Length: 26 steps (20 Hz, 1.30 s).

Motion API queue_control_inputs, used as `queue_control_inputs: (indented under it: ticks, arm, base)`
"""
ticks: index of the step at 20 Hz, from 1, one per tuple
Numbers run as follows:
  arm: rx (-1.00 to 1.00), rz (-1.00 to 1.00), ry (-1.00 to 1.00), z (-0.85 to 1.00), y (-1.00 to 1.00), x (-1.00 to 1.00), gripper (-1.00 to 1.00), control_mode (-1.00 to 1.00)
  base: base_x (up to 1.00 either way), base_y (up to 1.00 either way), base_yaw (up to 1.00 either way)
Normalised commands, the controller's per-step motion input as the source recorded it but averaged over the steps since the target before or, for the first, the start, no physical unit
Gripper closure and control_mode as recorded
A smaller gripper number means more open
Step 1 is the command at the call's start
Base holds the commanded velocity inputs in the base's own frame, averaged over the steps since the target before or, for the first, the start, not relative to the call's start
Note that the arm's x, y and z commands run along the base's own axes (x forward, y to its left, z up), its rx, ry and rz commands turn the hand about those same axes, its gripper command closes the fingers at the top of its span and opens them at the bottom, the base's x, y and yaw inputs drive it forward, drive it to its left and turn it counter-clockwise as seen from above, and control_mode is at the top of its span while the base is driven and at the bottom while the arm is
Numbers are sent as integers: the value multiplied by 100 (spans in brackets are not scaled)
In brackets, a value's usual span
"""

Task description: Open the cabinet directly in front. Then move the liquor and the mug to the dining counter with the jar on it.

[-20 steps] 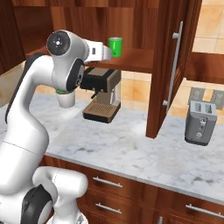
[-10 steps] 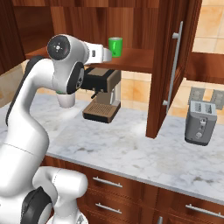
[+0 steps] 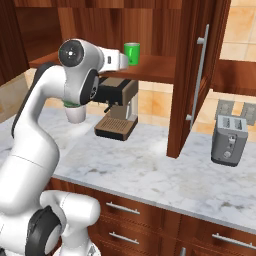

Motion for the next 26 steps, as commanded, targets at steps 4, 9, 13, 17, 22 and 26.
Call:
queue_control_inputs:
  ticks: [4,9,13,17,22,26]
  arm:
    - [0,0,0,0,-2,38,-100,-100]
    - [0,0,-1,0,-19,29,-100,-100]
    - [0,0,0,2,-28,29,-100,-100]
    - [0,0,0,1,-14,43,-100,-100]
    - [0,0,4,0,-4,41,-100,-100]
    - [0,0,4,0,0,51,-100,-100]
  base:
    - [0,0,0]
    - [0,0,0]
    - [0,0,0]
    - [0,0,0]
    - [0,0,0]
    - [0,0,0]
